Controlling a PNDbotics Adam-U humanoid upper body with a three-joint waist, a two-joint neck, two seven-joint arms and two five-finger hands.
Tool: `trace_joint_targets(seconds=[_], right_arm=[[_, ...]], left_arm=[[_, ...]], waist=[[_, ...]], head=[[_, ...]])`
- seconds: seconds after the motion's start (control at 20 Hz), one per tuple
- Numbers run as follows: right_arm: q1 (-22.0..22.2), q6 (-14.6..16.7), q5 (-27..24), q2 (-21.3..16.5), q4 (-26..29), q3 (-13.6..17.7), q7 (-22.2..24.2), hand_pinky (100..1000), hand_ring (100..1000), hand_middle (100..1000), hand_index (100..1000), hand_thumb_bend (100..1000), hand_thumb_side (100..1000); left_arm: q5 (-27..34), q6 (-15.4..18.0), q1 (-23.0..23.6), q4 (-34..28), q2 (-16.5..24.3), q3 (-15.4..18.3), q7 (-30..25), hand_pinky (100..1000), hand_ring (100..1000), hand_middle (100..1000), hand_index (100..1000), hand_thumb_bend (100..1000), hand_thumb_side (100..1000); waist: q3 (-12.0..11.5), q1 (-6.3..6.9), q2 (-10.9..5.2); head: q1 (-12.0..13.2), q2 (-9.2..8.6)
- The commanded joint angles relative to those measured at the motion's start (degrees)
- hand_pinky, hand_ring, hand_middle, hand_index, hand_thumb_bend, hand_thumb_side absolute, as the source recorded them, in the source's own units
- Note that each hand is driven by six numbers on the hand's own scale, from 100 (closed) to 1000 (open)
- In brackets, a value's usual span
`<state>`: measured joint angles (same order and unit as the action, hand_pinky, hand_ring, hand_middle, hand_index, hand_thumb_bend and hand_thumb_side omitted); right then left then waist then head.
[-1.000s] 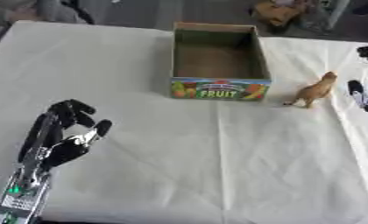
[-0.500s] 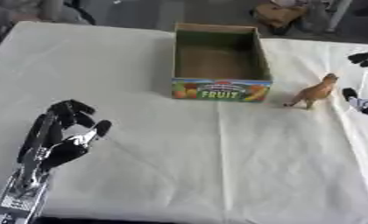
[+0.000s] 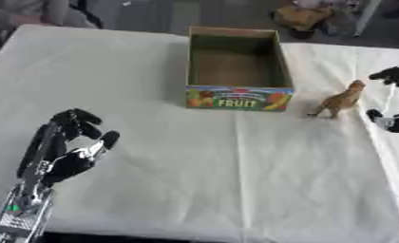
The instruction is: Pick up objects on the table and place them in the box.
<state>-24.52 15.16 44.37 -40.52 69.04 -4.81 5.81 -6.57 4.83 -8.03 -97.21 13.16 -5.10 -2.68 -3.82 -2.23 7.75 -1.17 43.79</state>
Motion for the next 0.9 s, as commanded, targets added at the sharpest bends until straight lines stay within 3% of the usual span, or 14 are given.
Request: trace_joint_targets(seconds=[0.05, 0.9], right_arm=[[-1.62, 0.74, 1.62, -1.53, -1.28, 0.00, -0.16, 772, 809, 849, 890, 331, 109], [-5.26, 2.44, 5.26, -0.22, -4.74, -1.21, -0.20, 778, 815, 846, 892, 351, 103]], left_arm=[[-0.11, 0.10, -0.38, -0.63, 0.98, -0.23, -0.17, 554, 504, 541, 584, 620, 372], [-0.02, 0.10, -0.26, -0.61, 0.87, -0.38, -0.34, 555, 504, 541, 584, 621, 373]], waist=[[0.12, 0.06, -0.86], [0.02, 0.28, -1.03]], head=[[-0.25, 0.33], [-0.52, 0.33]])
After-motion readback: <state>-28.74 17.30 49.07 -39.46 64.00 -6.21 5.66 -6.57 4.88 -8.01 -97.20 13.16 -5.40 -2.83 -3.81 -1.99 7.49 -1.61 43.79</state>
